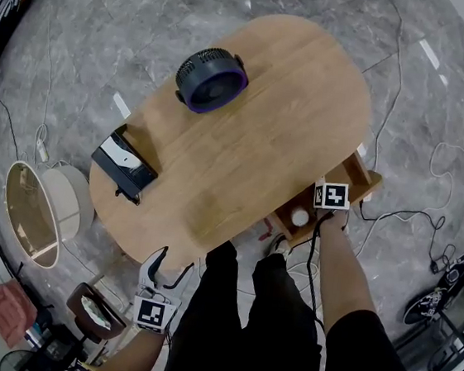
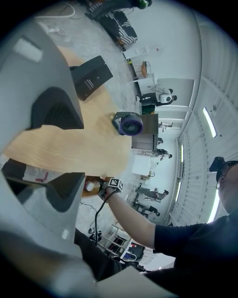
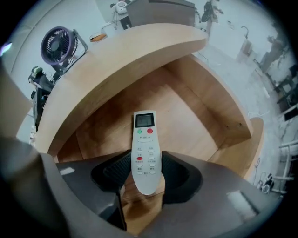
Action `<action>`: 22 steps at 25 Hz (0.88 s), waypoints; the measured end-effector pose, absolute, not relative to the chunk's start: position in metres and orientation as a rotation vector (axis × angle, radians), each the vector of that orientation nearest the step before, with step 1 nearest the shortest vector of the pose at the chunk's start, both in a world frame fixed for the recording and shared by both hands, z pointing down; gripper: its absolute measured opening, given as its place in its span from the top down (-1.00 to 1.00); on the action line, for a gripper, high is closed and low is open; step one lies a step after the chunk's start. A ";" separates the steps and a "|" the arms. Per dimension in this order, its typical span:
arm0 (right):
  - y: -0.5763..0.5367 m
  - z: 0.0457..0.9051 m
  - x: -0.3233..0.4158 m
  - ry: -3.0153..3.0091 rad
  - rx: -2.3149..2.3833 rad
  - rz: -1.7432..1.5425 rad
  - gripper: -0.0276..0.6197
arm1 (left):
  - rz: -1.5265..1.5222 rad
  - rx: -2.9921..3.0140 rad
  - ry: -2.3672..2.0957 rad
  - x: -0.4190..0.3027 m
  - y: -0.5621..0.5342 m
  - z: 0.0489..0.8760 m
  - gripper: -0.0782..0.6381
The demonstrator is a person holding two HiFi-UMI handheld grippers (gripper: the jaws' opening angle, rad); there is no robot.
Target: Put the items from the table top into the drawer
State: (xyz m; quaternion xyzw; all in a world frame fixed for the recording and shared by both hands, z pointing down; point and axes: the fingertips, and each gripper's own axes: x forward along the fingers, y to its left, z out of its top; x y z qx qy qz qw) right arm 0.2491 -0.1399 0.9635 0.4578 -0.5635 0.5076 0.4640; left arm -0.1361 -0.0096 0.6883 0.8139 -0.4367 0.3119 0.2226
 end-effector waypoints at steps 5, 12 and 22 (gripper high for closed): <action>-0.137 0.973 0.238 -1.397 1.036 1.175 0.21 | 0.855 2.253 -1.216 -0.135 -0.006 0.688 -0.06; -0.136 0.976 0.228 -1.431 1.035 1.205 0.19 | 0.842 2.229 -1.235 -0.136 0.010 0.693 -0.06; -0.137 0.970 0.228 -1.471 1.042 1.178 0.20 | 0.831 2.253 -1.240 -0.126 0.015 0.686 -0.06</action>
